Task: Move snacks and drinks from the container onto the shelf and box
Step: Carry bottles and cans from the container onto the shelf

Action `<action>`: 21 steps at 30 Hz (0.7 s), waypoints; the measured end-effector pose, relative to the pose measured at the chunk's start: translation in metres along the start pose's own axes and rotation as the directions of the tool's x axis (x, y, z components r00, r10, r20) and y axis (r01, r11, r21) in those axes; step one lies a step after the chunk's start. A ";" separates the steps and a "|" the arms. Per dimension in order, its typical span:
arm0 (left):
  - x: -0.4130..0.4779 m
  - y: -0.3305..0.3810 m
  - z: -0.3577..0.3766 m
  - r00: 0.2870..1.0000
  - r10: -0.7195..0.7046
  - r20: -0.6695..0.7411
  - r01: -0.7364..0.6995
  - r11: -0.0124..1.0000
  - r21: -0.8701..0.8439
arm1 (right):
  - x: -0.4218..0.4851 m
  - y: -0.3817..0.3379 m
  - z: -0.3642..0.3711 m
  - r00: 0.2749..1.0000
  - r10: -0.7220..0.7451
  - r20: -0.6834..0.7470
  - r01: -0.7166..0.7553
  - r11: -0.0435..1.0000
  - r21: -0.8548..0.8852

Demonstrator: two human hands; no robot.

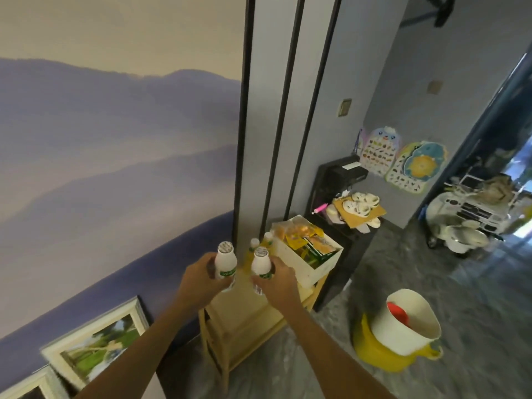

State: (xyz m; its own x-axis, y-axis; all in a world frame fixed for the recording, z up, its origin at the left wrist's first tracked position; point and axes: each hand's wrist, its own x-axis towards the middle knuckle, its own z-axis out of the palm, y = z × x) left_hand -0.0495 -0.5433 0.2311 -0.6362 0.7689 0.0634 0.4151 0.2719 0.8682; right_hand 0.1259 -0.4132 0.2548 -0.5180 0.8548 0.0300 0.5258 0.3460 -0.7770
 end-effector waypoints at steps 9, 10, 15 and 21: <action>0.080 -0.036 0.048 0.982 -0.178 -0.066 0.175 0.983 -0.050 | 0.121 0.037 0.029 0.986 -0.068 0.154 0.071 0.997 -0.016; 0.086 -0.039 0.053 0.978 -0.197 -0.072 0.194 0.980 -0.049 | 0.132 0.040 0.033 0.983 -0.079 0.168 0.081 0.997 -0.008; 0.118 -0.066 0.089 0.916 -0.317 -0.246 0.311 0.948 -0.065 | 0.204 0.080 0.074 0.932 -0.157 0.327 0.151 0.988 0.044; 0.132 -0.126 0.137 0.812 -0.461 -0.359 0.454 0.884 -0.110 | 0.242 0.146 0.147 0.869 -0.121 0.479 0.090 0.992 0.088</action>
State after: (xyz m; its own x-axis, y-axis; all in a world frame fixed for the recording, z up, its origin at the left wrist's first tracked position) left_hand -0.0967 -0.3964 0.0622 -0.9411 0.2910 -0.1721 0.0071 0.5260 0.8505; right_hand -0.0218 -0.2127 0.0565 -0.8375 0.5156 -0.1810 0.4159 0.3864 -0.8233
